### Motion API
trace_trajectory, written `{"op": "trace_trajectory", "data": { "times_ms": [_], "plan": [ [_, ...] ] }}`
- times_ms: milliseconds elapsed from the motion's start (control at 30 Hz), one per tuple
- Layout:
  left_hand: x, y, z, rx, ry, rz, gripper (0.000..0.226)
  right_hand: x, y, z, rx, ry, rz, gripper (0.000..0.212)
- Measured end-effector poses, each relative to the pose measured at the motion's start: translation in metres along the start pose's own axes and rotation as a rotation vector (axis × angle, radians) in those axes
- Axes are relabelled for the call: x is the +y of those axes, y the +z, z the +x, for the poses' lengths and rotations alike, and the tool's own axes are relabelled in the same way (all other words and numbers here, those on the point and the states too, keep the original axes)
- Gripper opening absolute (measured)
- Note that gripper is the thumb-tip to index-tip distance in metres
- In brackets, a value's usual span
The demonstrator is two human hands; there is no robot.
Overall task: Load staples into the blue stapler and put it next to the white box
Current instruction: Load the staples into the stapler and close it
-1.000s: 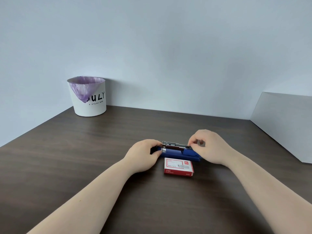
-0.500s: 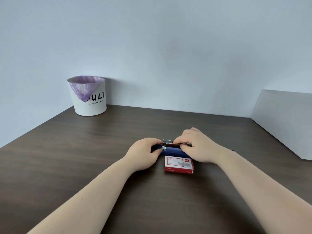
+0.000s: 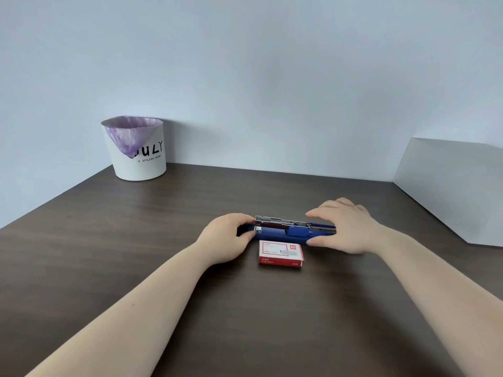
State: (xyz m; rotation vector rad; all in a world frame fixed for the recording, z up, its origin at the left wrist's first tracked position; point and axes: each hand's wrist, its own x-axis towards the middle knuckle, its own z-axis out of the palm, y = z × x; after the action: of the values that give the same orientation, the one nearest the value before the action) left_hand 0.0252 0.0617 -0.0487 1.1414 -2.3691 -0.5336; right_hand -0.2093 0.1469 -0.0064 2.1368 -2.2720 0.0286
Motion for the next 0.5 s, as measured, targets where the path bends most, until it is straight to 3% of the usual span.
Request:
{"op": "trace_trajectory", "data": {
  "times_ms": [167,333,500],
  "plan": [
    [0.002,-0.001,-0.002,-0.007,-0.001,0.008,0.029,0.016,0.003,-0.002,-0.087,0.106,0.027,0.026],
    [0.003,-0.002,-0.002,-0.003,-0.027,0.003,0.028,0.022,-0.012,-0.006,-0.042,0.186,0.125,0.045],
    [0.005,-0.002,-0.001,0.009,-0.043,-0.003,0.027,0.012,-0.039,-0.008,0.107,0.147,0.133,0.048]
  ]
}}
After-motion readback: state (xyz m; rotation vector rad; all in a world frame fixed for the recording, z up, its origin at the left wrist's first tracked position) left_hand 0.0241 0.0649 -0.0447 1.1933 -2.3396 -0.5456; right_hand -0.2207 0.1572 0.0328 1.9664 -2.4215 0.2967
